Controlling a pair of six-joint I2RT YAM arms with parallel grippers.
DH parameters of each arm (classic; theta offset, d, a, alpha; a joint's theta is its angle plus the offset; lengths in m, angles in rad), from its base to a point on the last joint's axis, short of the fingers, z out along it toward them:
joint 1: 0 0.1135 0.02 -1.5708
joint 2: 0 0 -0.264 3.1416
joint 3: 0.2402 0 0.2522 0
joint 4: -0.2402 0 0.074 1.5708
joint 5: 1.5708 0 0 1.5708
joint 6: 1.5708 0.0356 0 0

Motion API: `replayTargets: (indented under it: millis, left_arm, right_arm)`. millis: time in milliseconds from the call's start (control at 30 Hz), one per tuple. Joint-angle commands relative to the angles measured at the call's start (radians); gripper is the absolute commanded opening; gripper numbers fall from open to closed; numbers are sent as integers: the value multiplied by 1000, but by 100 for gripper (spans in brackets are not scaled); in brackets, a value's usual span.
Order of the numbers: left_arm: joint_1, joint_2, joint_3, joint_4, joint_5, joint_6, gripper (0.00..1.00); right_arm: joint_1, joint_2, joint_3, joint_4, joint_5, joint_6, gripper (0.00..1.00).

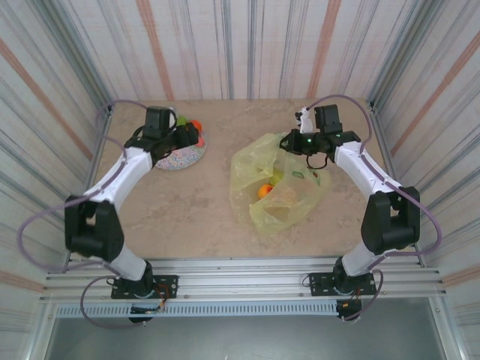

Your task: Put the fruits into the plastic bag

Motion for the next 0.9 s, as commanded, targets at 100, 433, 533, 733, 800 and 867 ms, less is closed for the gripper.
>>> replayTargets:
  millis: [100,433,533,733,800,867]
  left_arm:
    - [-10,254,210,-166,-106,99,92]
    - [-10,560,493,-282,-117,168,82]
    - [-9,607,541,-296,-118,174,79]
    - [-10,668,608,-316,-109,185,69]
    - [-10,681,624,-322,-105,188,66]
    - [-11,695,639,-327,-98,190,63]
  right_arm:
    - [0,34,37,16,16,20,0]
    - [-3,49,37,12,-5,15,0]
    - [-3,53,34,11,-7,12,0]
    - [-7,54,41,4,-10,8,0]
    - [-7,55,42,3,-9,8,0]
    - [-9,53,41,1,-10,7,0]
